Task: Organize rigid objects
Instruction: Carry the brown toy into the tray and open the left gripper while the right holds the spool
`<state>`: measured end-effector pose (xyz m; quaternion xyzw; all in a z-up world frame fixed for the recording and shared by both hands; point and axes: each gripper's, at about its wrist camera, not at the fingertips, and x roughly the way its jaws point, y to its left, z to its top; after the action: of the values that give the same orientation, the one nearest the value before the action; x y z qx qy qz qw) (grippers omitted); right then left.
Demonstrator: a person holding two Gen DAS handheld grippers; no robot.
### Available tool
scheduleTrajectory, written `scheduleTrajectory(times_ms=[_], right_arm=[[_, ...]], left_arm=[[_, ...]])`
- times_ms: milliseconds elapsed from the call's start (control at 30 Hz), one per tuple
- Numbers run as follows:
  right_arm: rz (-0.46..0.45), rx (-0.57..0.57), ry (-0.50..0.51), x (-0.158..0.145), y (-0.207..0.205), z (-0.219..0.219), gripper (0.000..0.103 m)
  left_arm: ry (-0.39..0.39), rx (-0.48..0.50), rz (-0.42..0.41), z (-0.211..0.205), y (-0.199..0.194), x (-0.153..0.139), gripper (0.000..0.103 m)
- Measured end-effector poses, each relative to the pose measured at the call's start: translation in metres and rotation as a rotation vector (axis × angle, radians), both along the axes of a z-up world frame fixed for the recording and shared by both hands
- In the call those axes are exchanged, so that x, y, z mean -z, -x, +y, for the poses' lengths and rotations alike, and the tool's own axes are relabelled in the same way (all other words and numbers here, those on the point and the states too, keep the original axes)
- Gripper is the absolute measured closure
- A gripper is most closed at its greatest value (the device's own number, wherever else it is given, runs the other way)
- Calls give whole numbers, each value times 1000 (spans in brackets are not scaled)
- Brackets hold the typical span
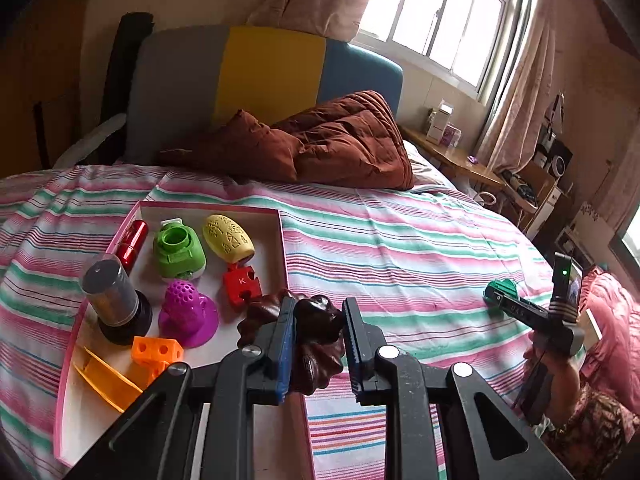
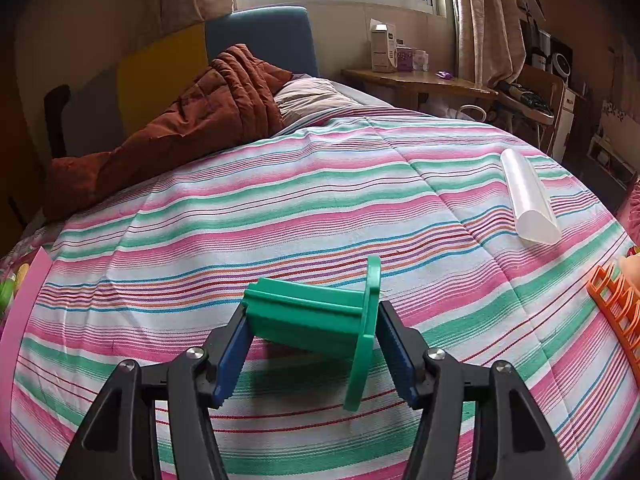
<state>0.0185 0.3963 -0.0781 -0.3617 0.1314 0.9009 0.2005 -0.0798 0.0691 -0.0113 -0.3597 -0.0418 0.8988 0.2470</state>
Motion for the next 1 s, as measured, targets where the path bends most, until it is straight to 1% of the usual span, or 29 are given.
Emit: scheduleTrajectory(times_ms=[133,267,333,367,400,433,500,533,567,600,700,800,900,1000], right_arm=[[-1,1,-2,0,-1,-1,41],[-7,0,-3,1,0,0,41],[-11,1,-4,1,0,0,41],[-10,2,-5,1,-1,0,41],[-9,3,-7,1,-1,0,41],[-8,4,-9,1,-1,-1,41],[-9,2,-12,1,-1,-1,41],[-10,1,-13,1,-1,-2,41],[-10,0,-15,0,-1,-2,41],[-9,-2,-18,0,-1,-3,41],[-1,-10,-25,-2,-1,-5,41],[9,-22,-29,-4,-3,-9,41],[13,-46,-30,-6,-6,-15,41],[0,-71,-45,-8,-7,-27,41]], left_arm=[[-13,-58,-20,-13,12,6,80],[-5,-79,-76,-17,20,24,80],[-20,-96,-84,-22,20,26,63],[-31,-109,-76,-25,18,23,45],[-33,-129,-58,-28,16,20,34],[-30,-148,-31,-31,12,15,31],[-8,-174,12,-36,5,7,20],[9,-191,28,-39,1,4,16],[25,-206,40,-42,-3,2,9],[35,-219,52,-46,-7,0,5],[57,-250,69,-55,-19,-2,0],[79,-249,66,-58,-29,0,0],[86,-239,51,-60,-36,4,0],[103,-237,28,-58,-40,9,0]])
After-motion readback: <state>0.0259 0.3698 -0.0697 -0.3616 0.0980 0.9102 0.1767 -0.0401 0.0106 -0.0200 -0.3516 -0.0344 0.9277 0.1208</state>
